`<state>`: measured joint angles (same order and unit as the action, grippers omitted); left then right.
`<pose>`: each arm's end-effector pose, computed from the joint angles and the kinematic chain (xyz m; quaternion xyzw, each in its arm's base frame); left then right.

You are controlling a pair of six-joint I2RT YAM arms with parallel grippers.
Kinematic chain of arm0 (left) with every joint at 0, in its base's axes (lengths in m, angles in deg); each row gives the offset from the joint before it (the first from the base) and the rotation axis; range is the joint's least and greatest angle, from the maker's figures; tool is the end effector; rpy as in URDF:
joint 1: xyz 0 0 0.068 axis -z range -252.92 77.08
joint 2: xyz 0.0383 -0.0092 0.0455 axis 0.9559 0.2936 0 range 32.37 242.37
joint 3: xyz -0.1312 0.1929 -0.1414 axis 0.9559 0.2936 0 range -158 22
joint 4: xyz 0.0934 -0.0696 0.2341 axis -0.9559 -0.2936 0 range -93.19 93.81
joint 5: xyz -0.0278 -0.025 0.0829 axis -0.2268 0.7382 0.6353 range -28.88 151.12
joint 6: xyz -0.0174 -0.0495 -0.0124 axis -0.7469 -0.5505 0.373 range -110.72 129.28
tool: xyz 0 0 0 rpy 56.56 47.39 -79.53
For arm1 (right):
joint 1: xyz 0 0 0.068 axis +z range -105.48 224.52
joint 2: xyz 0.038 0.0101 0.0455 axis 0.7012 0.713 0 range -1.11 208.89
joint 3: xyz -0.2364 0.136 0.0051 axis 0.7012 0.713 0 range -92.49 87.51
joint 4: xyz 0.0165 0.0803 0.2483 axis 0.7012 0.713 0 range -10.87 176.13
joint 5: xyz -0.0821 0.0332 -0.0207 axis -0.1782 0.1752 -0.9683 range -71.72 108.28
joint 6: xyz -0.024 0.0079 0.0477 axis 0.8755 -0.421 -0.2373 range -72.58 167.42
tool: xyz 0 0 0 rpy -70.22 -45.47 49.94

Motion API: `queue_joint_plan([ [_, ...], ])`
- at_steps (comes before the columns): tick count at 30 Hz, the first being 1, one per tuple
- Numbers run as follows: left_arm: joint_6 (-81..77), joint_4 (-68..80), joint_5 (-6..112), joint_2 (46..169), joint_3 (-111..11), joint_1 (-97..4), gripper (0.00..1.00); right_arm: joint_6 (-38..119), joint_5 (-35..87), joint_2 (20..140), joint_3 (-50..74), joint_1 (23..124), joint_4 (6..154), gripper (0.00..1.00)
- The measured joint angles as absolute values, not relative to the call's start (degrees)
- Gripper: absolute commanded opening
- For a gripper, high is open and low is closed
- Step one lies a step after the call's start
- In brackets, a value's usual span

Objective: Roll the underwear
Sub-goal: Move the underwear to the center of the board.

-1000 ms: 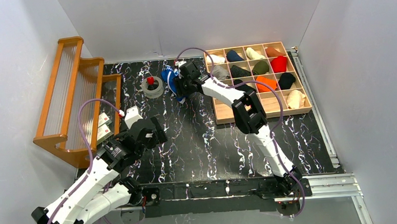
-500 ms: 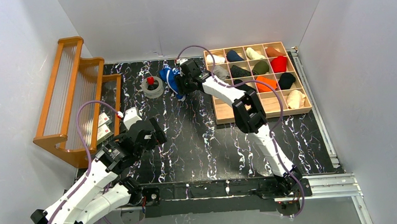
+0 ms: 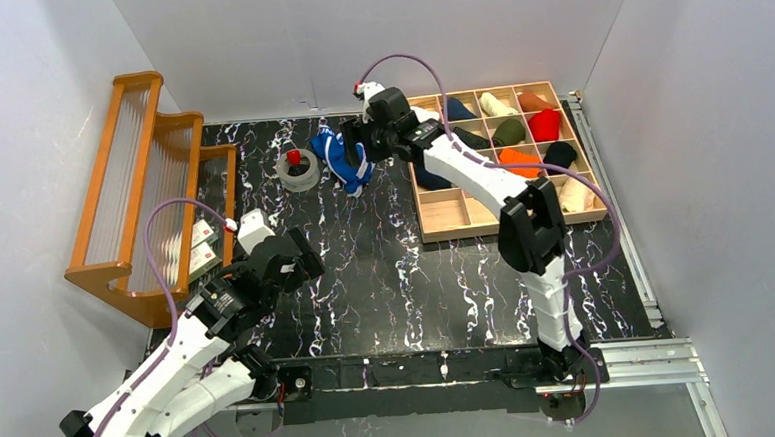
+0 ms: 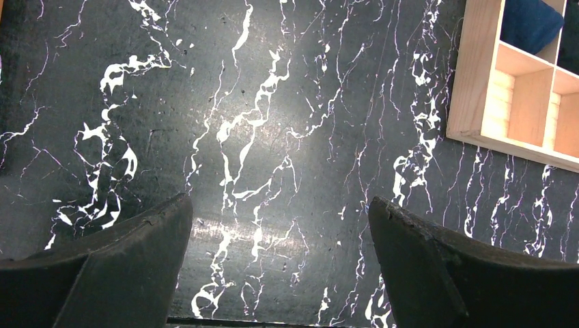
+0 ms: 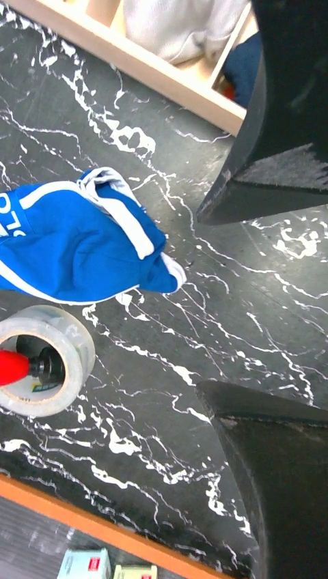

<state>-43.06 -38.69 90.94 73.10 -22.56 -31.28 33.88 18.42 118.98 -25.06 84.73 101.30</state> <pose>0.1182 -0.0813 0.2964 -0.1921 0.8568 -0.1478 0.4551 0.3806 0.3218 0.3150 -0.2000 0.8412 0.2280 0.4476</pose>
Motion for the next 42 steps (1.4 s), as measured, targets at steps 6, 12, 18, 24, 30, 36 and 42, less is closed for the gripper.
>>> queue_joint_plan([
  [6,-43.0,-38.4,90.4,73.1,-22.3,-31.3,0.98,31.5,19.1,128.8,-29.2,84.5,101.8,0.98],
  [12,-43.0,-38.4,90.2,73.0,-22.3,-31.3,0.98,27.7,20.8,136.6,-33.8,82.4,102.6,0.78],
  [18,-43.0,-38.3,89.7,73.0,-22.3,-31.3,0.98,26.4,19.8,141.8,-40.7,80.2,101.7,0.65],
  [24,-43.0,-38.2,89.0,73.0,-22.3,-31.3,0.98,26.2,20.1,145.9,-45.5,80.3,101.0,0.42],
  [30,-43.0,-38.2,88.7,73.1,-22.3,-31.3,0.98,25.9,20.8,148.4,-46.9,80.6,101.3,0.01],
  [36,-42.8,-38.0,88.5,73.9,-22.3,-31.3,0.98,26.1,21.7,147.7,-45.8,81.0,101.7,0.01],
  [42,-41.7,-35.6,88.5,76.9,-22.3,-31.3,0.98,26.5,24.3,135.2,-33.5,83.1,103.5,0.01],
])
